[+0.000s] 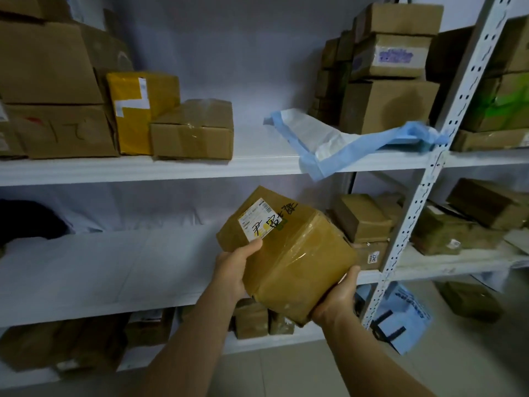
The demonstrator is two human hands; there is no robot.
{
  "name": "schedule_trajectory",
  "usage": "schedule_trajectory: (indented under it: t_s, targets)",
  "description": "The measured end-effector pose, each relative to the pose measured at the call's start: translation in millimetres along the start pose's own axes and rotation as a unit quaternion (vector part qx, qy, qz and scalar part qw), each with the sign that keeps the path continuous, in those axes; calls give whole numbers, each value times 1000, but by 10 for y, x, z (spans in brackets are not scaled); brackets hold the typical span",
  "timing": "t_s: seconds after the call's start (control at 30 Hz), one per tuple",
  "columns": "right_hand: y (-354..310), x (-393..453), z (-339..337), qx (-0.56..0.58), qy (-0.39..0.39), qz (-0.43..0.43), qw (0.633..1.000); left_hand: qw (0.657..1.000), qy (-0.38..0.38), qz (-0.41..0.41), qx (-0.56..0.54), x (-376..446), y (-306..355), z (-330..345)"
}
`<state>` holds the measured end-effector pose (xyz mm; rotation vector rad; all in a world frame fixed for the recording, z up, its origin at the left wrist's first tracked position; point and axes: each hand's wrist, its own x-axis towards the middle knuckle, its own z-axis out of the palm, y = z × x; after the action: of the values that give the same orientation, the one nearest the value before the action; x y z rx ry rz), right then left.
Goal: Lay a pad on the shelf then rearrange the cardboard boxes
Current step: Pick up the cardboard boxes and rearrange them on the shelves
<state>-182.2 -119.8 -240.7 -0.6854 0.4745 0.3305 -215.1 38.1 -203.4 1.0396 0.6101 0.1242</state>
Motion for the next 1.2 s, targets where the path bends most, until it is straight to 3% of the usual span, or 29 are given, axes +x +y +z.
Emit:
schedule_trajectory:
  t_s: [0.17,0.33,0.47,0.67,1.2]
  targets:
    - [74,473,-72,-13,25,122,992,998,20,-44,32,475,-121,135]
    - [-179,1132,-95,-96,59,148,983,994,0,-99,46,1042,-287,500]
    - [-438,1587,-138,-62,45,187,979,991,-9,-122,57,1587,-522,849]
    - [-496,2352,-325,-43,-12,167,985,990,15,-107,94,2354,-830,1240]
    - [-550,3316,-591,-103,21,169,980,984,-45,-57,161,3151,-1306,1545]
